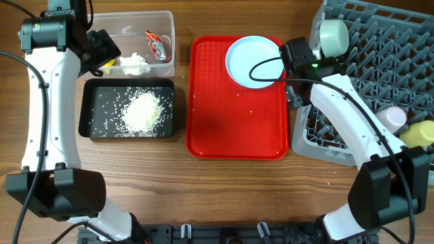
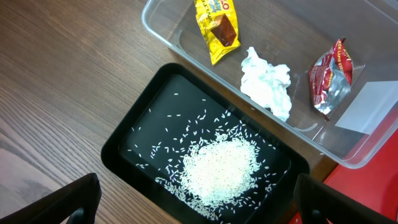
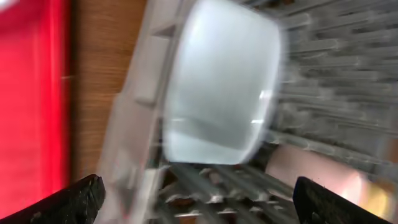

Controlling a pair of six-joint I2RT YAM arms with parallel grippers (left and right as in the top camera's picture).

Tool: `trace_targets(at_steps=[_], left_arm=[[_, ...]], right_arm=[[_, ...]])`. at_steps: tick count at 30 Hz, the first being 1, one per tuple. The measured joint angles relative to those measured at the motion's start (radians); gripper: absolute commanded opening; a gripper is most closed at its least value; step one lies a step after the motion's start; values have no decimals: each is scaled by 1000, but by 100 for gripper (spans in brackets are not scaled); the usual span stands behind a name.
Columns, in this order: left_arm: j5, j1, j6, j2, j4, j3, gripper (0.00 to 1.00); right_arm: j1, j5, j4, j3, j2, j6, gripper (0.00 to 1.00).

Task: Sort waste into correct bins and load items into the dishwasher rack
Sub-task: 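Carry the light-blue bowl into the dish rack and release it, then move the right gripper to the white plate and grasp its edge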

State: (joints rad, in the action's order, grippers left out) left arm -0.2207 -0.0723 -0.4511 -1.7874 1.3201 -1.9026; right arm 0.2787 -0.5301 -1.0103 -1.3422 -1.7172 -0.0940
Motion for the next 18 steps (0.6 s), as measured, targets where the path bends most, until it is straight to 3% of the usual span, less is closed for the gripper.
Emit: trace_targets(at_steps=[1, 2, 3, 4, 5, 10, 18], left_arm=[[0, 0, 0, 0, 0, 0, 100], [0, 0, 0, 0, 0, 0, 100], [0, 0, 0, 0, 0, 0, 100], [0, 0, 0, 0, 0, 0, 100], [0, 0, 0, 0, 0, 0, 100], [0, 0, 0, 0, 0, 0, 100], [0, 0, 0, 0, 0, 0, 100]], right_arm=[[0, 96, 0, -3, 6, 0, 100], [0, 183, 0, -5, 8, -1, 84], [0, 264, -1, -6, 8, -3, 63], [0, 332, -3, -6, 8, -7, 22], [0, 385, -5, -6, 8, -6, 4], [2, 553, -61, 0, 8, -65, 4], [2, 425, -250, 19, 9, -216, 5]])
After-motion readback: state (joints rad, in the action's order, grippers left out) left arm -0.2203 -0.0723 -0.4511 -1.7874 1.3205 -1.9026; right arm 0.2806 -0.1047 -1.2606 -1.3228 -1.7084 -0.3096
